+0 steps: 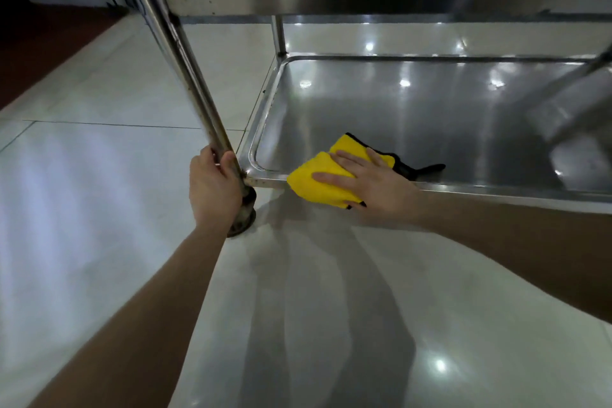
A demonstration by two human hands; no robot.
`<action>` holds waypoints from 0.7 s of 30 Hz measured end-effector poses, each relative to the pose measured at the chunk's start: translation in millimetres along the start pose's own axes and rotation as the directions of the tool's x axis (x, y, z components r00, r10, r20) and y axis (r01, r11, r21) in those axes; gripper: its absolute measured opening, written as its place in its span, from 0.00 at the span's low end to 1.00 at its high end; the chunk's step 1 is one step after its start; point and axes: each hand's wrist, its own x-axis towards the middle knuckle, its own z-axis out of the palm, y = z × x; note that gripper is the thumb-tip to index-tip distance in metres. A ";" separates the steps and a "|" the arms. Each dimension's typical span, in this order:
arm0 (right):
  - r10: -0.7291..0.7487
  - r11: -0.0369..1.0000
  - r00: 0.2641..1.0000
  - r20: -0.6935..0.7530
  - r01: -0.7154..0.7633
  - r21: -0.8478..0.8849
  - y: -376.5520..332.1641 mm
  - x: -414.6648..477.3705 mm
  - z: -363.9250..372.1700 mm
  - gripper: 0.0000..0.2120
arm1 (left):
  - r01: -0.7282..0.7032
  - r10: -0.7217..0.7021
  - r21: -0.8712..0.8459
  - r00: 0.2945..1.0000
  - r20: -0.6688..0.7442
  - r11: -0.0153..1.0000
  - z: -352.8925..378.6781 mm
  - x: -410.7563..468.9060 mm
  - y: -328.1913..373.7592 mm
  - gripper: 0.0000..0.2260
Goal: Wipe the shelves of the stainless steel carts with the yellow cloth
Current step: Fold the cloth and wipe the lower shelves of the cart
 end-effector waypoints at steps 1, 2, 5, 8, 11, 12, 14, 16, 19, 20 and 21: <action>0.020 1.000 0.999 0.032 -0.020 -0.011 9.1 -18.0 -3.5 0.45 | 0.050 -0.050 0.001 0.999 -0.021 0.999 -0.2 -1.1 2.2 0.17; 0.040 0.999 0.997 0.059 -0.040 -0.017 16.4 -35.4 -8.1 0.46 | 0.125 -0.125 -0.017 0.992 -0.034 0.992 -1.8 -2.7 3.9 0.20; 0.079 0.996 0.993 0.090 -0.082 0.023 28.4 -81.1 -26.0 0.40 | 0.265 -0.274 0.110 0.959 0.076 0.958 -8.1 -7.5 4.0 0.20; 0.173 0.979 0.966 0.192 -0.190 0.072 21.3 -95.0 -61.8 0.35 | 0.014 -0.189 0.367 0.875 0.445 0.930 -18.8 -12.4 13.4 0.16; 0.216 0.959 0.945 0.245 -0.253 0.131 3.1 -82.5 -101.3 0.32 | -0.304 -0.073 0.369 0.679 0.731 0.878 -42.2 -14.8 47.7 0.12; 0.235 0.948 0.942 0.240 -0.277 0.157 -4.4 -76.8 -114.1 0.31 | -0.395 -0.046 0.352 0.608 0.793 0.849 -51.4 -14.0 63.6 0.14; 0.280 0.924 0.933 0.229 -0.326 0.200 -22.5 -64.3 -139.7 0.30 | -0.470 -0.022 0.306 0.518 0.855 0.828 -71.2 -14.0 91.0 0.18; 0.294 0.905 0.918 0.268 -0.357 0.231 -43.9 -51.5 -161.5 0.28 | -0.445 0.026 0.230 0.498 0.867 0.865 -94.1 -19.4 109.1 0.17; 0.303 0.891 0.881 0.363 -0.397 0.221 -75.2 -45.4 -182.5 0.25 | -0.459 0.131 0.148 0.523 0.842 0.876 -120.3 -32.7 116.7 0.16; 0.316 0.881 0.867 0.386 -0.419 0.220 -83.3 -46.6 -183.0 0.26 | -0.558 0.139 0.186 0.488 0.862 0.808 -124.0 -34.5 117.4 0.18; 0.321 0.875 0.857 0.403 -0.431 0.219 -91.1 -47.5 -180.8 0.28 | -0.659 0.115 0.228 0.434 0.894 0.717 -123.9 -36.0 117.6 0.21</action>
